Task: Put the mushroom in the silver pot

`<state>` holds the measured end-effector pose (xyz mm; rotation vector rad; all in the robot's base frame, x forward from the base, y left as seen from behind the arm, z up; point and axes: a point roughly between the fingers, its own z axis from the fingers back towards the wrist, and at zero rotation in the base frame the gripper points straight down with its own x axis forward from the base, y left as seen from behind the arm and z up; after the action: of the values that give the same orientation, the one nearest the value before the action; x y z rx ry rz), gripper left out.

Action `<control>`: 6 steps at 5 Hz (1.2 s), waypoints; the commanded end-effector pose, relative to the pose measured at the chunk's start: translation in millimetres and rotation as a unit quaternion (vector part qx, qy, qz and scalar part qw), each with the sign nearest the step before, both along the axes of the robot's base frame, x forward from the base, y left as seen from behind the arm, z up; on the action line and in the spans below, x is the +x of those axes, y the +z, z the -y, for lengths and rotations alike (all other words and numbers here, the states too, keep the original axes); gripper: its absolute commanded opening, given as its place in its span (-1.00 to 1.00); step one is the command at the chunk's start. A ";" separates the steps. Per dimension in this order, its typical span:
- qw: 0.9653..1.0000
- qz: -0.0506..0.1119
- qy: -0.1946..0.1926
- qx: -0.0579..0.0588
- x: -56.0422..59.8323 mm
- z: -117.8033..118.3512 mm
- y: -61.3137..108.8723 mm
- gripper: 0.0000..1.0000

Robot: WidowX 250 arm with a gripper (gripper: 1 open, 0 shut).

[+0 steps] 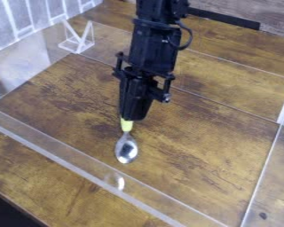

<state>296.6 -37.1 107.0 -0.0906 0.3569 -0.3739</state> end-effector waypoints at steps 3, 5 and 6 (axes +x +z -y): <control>0.991 0.085 0.100 -0.002 41.1 -12.7 54.5 -1.00; 0.992 0.084 0.089 -0.027 54.1 -16.8 45.6 -1.00; 0.993 0.083 0.078 -0.038 62.2 -16.8 39.2 1.00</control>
<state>352.5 -27.9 124.6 -0.1681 0.2456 -0.2458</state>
